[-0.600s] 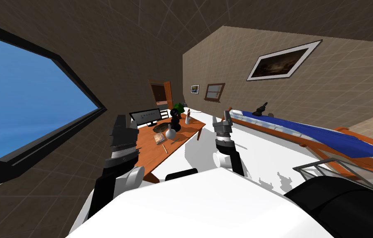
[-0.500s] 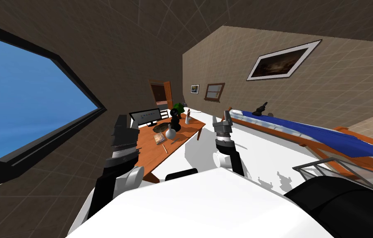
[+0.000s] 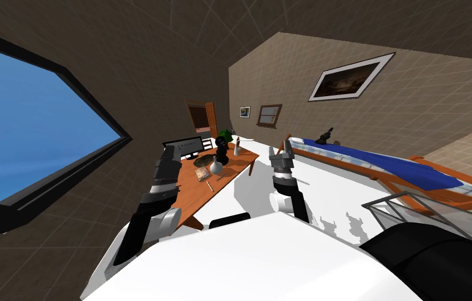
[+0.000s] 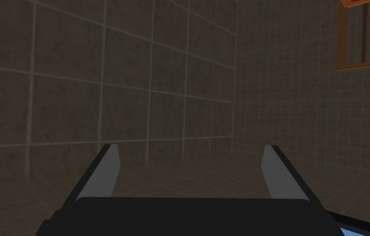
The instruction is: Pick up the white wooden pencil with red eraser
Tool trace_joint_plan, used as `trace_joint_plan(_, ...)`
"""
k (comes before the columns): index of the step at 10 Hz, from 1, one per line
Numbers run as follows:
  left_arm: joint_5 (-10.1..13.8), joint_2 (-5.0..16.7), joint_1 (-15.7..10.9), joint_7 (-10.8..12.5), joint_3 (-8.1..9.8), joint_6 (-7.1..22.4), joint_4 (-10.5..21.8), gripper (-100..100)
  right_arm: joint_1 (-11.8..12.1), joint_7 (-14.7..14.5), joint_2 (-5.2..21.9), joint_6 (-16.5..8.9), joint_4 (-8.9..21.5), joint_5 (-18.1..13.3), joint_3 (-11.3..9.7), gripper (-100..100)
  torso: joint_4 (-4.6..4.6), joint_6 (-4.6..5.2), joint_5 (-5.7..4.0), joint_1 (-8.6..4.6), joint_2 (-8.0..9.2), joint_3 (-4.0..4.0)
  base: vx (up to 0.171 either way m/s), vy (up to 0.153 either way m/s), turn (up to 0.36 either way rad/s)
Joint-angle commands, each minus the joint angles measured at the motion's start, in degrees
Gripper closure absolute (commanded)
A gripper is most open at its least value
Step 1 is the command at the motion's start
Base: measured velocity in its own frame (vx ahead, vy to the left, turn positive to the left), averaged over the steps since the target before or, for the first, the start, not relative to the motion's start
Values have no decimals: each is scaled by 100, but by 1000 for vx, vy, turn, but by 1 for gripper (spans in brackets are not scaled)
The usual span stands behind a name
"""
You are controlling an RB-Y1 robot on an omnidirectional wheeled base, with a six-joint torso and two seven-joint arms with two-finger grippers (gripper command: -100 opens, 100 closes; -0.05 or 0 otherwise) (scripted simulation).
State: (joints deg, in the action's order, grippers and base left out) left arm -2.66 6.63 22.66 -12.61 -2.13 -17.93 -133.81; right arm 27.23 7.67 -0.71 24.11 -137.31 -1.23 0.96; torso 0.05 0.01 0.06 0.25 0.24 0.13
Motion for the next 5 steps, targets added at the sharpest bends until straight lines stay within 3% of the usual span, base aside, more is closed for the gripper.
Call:
trace_joint_plan(1, 73, 153, -196, -138, 65, 239, 165, -100, 0, 0, 0, 0, 0, 0, 0, 0, 0, 0, 0, 0, 0, 0, -76, 68, -82)
trace_joint_plan(4, 207, 289, -650, -459, 186, 706, 628, -100, 0, 0, 0, 0, 0, 0, 0, 0, 2, 0, 2, 10, 7, 4, -86, 78, -106)
trace_joint_plan(5, 207, 289, -650, -459, 186, 759, 628, -100, 0, 0, 0, 0, 0, 0, 0, 0, 1, 0, 2, 6, 5, 3, -52, 50, -46)
